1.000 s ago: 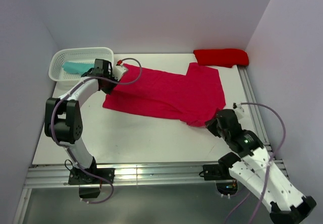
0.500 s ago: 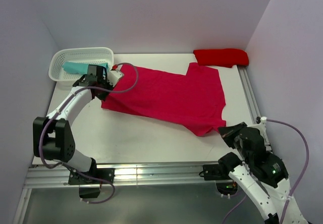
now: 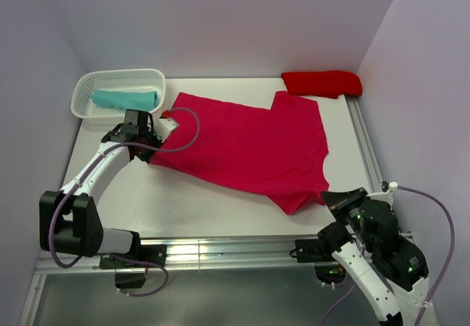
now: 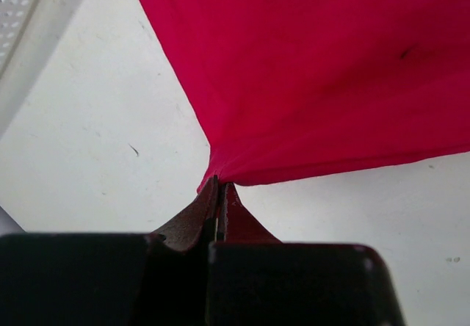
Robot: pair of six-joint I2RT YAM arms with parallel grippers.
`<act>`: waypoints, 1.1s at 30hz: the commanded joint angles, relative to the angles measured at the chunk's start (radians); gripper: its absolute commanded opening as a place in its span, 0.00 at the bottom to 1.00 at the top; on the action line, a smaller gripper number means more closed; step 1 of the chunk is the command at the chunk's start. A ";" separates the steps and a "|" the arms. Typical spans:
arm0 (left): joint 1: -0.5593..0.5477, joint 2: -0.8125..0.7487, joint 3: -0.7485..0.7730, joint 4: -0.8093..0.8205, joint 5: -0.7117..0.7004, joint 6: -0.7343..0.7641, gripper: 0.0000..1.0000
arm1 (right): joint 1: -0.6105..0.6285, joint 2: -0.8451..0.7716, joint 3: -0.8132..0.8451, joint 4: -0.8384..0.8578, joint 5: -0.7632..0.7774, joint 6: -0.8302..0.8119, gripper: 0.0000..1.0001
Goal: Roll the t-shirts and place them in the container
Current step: Fold the tshirt
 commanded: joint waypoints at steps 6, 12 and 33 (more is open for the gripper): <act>-0.005 0.096 0.073 0.040 -0.038 -0.012 0.00 | 0.004 0.171 0.039 0.081 0.087 -0.039 0.00; -0.006 0.245 0.177 0.063 -0.073 -0.029 0.00 | 0.004 0.354 0.077 0.144 0.184 -0.082 0.00; -0.013 0.495 0.385 0.091 -0.124 -0.054 0.00 | -0.362 0.709 0.074 0.466 -0.042 -0.429 0.00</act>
